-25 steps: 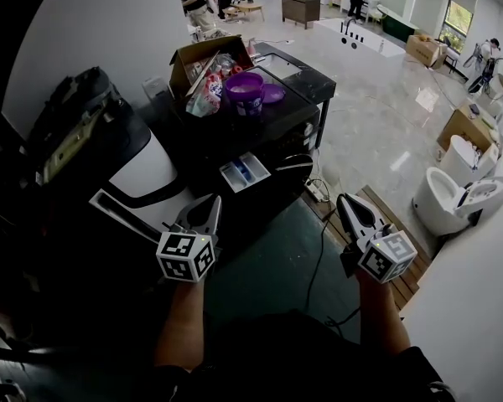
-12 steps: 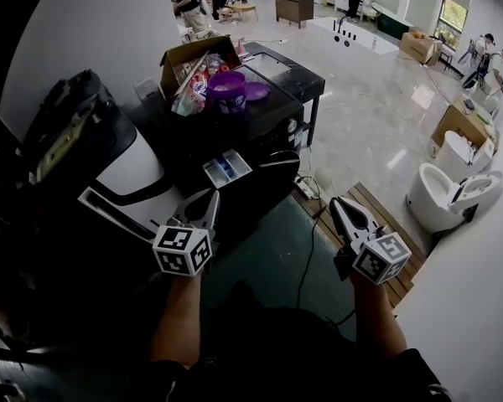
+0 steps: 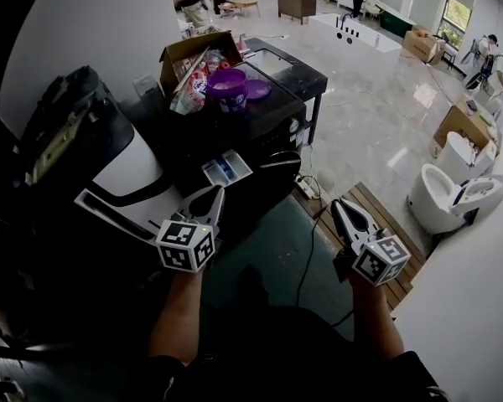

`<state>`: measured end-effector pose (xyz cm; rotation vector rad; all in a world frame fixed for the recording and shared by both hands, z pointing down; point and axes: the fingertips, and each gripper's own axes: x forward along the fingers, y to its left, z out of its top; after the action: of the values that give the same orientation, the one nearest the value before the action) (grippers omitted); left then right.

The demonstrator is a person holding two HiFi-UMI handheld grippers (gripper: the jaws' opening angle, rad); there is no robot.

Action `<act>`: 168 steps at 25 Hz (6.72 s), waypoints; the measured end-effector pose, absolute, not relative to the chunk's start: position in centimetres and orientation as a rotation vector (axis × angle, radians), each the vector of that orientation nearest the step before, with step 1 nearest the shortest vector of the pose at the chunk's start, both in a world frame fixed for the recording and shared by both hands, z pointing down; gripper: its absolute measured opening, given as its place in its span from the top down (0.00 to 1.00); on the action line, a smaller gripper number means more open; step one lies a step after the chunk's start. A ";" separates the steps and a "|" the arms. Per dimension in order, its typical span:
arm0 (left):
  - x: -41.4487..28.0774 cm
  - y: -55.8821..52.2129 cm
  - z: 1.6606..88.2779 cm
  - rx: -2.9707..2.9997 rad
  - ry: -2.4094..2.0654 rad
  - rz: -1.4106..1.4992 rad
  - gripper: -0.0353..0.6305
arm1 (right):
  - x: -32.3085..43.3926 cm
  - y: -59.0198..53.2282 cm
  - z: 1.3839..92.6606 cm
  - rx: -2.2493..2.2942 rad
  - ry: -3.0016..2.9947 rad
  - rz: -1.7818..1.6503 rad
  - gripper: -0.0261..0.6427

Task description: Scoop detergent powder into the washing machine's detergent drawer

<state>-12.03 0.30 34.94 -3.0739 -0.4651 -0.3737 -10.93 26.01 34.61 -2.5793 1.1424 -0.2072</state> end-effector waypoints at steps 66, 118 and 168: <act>24.9 -15.9 36.8 -3.160 0.269 -0.465 0.94 | 36.1 -1.0 36.8 -2.220 1.943 -0.466 0.93; 22.2 -22.9 38.5 -3.205 0.592 -0.432 0.94 | 43.2 -13.8 40.3 -2.448 2.817 -0.541 0.93; 18.3 -23.4 41.7 -3.277 0.755 -0.488 0.94 | 41.8 -18.9 46.6 -2.307 3.512 -0.760 0.93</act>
<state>18.29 -23.40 41.69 -3.2767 0.7551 -0.4877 41.76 -18.95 46.59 -2.3074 3.5119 -0.7598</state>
